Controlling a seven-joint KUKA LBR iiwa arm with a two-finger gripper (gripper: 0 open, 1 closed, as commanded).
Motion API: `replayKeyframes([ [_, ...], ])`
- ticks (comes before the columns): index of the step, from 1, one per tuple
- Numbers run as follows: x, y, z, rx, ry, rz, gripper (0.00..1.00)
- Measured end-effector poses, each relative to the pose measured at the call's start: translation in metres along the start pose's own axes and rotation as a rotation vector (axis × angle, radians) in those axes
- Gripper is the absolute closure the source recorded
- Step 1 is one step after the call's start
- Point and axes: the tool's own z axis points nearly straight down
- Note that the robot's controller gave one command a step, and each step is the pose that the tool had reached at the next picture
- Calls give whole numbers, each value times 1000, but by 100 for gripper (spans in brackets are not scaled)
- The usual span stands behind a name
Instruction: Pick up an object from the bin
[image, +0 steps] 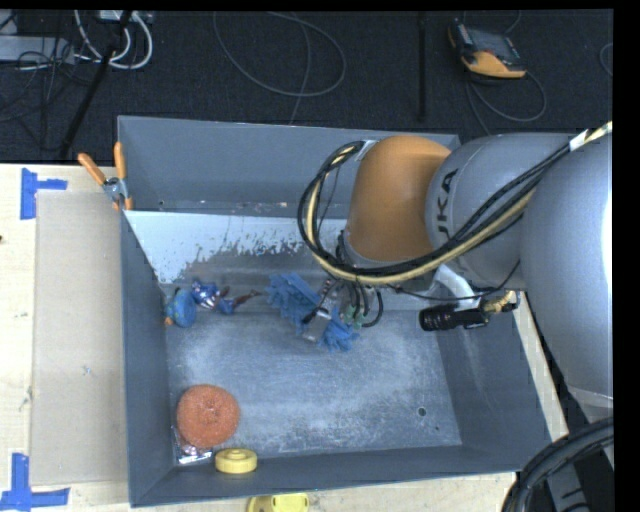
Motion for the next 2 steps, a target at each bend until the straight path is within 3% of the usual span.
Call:
replayKeyframes([
  [2, -1, 1, -39, -4, -6, -1, 100],
])
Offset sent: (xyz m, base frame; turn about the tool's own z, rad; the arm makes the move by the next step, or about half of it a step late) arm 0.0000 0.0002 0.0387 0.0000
